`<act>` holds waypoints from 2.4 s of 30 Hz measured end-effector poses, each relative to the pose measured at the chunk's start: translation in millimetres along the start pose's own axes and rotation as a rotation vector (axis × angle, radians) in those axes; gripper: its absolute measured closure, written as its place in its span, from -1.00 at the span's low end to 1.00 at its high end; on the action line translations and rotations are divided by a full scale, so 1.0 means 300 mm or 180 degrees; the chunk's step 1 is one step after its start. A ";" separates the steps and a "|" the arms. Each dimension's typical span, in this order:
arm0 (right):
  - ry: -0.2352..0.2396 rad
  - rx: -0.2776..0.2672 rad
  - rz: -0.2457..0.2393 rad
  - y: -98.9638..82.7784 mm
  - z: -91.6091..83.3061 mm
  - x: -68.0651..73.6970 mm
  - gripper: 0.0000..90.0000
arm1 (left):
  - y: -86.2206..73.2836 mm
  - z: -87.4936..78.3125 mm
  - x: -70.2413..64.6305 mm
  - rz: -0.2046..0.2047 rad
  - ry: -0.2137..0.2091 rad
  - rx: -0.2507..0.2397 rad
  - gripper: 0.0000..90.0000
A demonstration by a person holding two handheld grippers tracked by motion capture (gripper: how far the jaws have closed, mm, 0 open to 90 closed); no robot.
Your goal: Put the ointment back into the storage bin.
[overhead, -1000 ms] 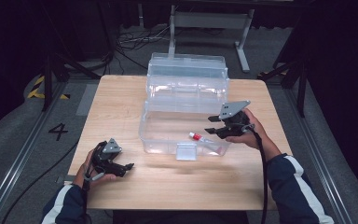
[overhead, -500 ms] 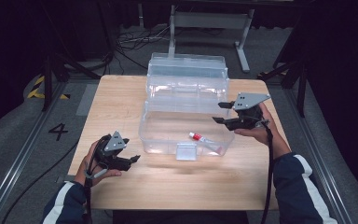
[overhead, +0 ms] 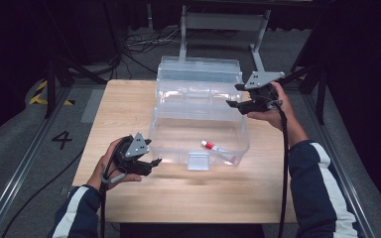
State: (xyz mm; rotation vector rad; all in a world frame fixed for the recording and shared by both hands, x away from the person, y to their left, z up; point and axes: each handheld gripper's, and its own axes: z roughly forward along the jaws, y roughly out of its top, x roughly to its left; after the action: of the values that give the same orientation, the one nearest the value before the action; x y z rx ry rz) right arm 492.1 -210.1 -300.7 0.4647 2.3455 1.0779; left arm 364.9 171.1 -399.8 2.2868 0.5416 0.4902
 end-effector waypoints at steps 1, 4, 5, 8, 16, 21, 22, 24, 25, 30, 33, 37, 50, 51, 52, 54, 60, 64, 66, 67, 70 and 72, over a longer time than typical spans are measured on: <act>-0.0008 0.0030 -0.0009 0.008 0.013 -0.009 -0.15 | 0.009 0.007 -0.002 0.0039 0.0001 0.0009 -0.32; -0.0012 0.0119 -0.0034 0.022 0.037 -0.020 -0.14 | 0.023 0.023 -0.004 0.0076 -0.0030 0.0034 -0.28; -0.0013 0.0165 -0.0051 0.032 0.053 -0.024 -0.13 | 0.028 0.029 -0.006 0.0090 -0.0040 0.0040 -0.28; 0.0015 0.0216 -0.0087 0.052 0.080 -0.032 -0.09 | 0.045 0.043 -0.009 0.0122 -0.0093 0.0055 -0.24; 0.0000 0.0432 -0.0050 0.071 0.172 -0.060 0.09 | 0.080 0.101 -0.006 0.0208 -0.0293 0.0239 -0.04; -0.0018 0.0603 -0.0038 0.080 0.214 -0.077 0.18 | 0.100 0.138 -0.005 0.0223 -0.0307 0.0402 0.15; 0.0001 0.0621 -0.0040 0.083 0.221 -0.079 0.23 | 0.103 0.142 -0.002 0.0221 -0.0315 0.0417 0.20; 0.0075 0.0682 -0.0028 0.087 0.233 -0.080 0.30 | 0.106 0.151 0.002 0.0201 -0.0335 0.0427 0.27; 0.0062 0.0737 -0.0058 0.090 0.242 -0.077 0.34 | 0.108 0.155 0.005 0.0210 -0.0347 0.0471 0.32; 0.0079 0.0857 -0.0163 0.106 0.264 -0.065 0.49 | 0.113 0.180 0.004 0.0276 -0.0314 0.0613 0.52; 0.0049 0.0971 -0.0307 0.122 0.272 -0.053 0.54 | 0.120 0.187 0.005 0.0274 -0.0362 0.0650 0.53; 0.0000 0.1147 -0.0468 0.142 0.279 -0.040 0.57 | 0.134 0.201 -0.003 0.0334 -0.0363 0.0707 0.52; 0.0170 0.1428 -0.0696 0.195 0.272 -0.014 0.76 | 0.144 0.217 -0.027 0.0354 -0.0369 0.0738 0.48; 0.0171 0.1433 -0.0730 0.196 0.272 -0.013 0.79 | 0.145 0.218 -0.029 0.0364 -0.0359 0.0753 0.48; 0.0180 0.1433 -0.0742 0.198 0.272 -0.010 0.81 | 0.145 0.218 -0.030 0.0367 -0.0348 0.0752 0.47; 0.0186 0.1444 -0.0788 0.202 0.270 -0.005 0.82 | 0.144 0.218 -0.031 0.0381 -0.0338 0.0740 0.47; 0.0288 0.1413 -0.0853 0.209 0.249 0.006 0.88 | 0.143 0.219 -0.033 0.0358 -0.0321 0.0734 0.46; 0.0337 0.1403 -0.0879 0.213 0.232 0.018 0.89 | 0.142 0.219 -0.033 0.0339 -0.0324 0.0711 0.46; 0.0329 0.1404 -0.0884 0.213 0.228 0.024 0.89 | 0.141 0.219 -0.034 0.0336 -0.0322 0.0708 0.46; 0.0324 0.1389 -0.0921 0.213 0.225 0.028 0.89 | 0.141 0.219 -0.034 0.0336 -0.0323 0.0707 0.46; 0.0346 0.1359 -0.0923 0.213 0.207 0.042 0.90 | 0.140 0.219 -0.033 0.0333 -0.0324 0.0698 0.46; 0.0395 0.1333 -0.0908 0.212 0.195 0.044 0.91 | 0.138 0.220 -0.032 0.0307 -0.0333 0.0667 0.46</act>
State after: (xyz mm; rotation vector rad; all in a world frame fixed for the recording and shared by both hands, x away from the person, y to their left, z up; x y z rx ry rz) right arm 521.1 -128.6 -288.0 0.2003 2.6538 0.4969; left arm 398.9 102.0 -415.7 2.5322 0.4500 0.3719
